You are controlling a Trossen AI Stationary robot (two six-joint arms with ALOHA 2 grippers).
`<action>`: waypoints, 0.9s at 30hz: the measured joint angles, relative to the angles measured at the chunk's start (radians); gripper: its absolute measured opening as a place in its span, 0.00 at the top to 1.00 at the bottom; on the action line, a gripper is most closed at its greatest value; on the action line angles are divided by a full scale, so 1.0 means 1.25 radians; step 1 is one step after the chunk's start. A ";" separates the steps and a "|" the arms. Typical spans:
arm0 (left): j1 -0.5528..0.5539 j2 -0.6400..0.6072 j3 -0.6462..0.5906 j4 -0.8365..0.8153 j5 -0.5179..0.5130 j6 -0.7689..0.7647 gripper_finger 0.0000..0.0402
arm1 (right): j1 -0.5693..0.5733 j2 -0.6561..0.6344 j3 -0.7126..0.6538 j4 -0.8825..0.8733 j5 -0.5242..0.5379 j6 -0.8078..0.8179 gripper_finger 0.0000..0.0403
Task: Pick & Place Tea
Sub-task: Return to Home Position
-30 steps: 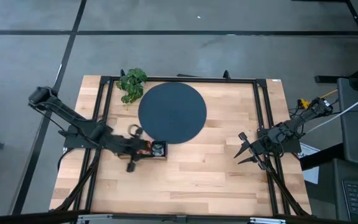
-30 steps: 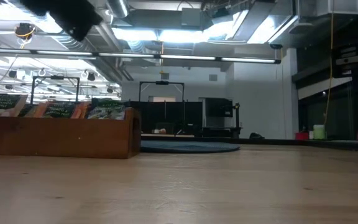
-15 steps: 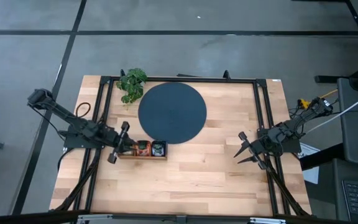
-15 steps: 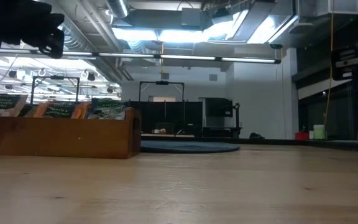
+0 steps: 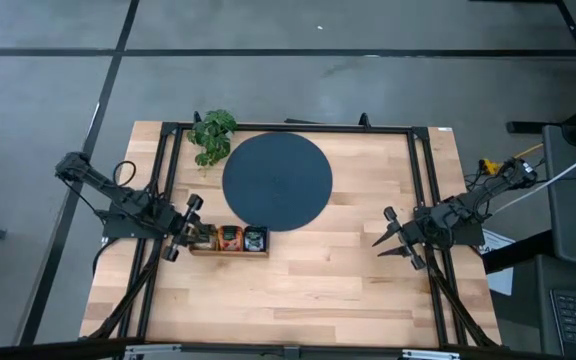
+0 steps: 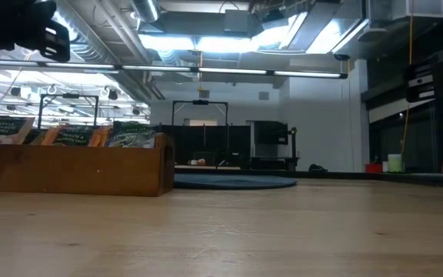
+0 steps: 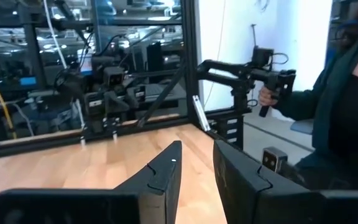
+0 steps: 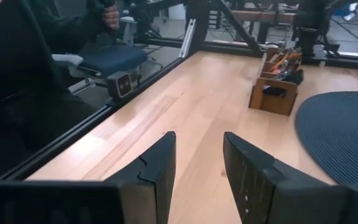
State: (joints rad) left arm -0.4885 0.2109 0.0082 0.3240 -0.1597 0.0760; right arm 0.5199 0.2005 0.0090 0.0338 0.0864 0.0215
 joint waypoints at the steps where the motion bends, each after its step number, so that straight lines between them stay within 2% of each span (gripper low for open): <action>1: 0.000 -0.029 0.000 -0.032 -0.004 0.000 0.78 | -0.005 0.000 0.000 0.000 0.000 0.000 0.66; 6: 0.000 -0.170 0.000 -0.183 -0.017 0.000 0.78 | -0.027 0.000 0.000 0.000 0.000 0.000 0.66; 11: 0.008 -0.167 0.006 -0.242 -0.009 -0.025 0.78 | -0.045 0.003 0.001 -0.001 0.000 -0.001 0.66; 17: 0.020 -0.163 0.006 -0.262 0.135 -0.044 0.78 | -0.073 0.014 0.001 -0.003 0.000 0.001 0.66; 27: 0.020 -0.139 0.006 -0.263 0.121 -0.051 0.78 | -0.085 0.032 0.001 -0.002 0.000 0.023 0.66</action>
State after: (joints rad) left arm -0.4638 0.0375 0.0158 -0.0051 -0.0086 0.0124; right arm 0.4141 0.2408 0.0101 0.0315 0.0864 0.0507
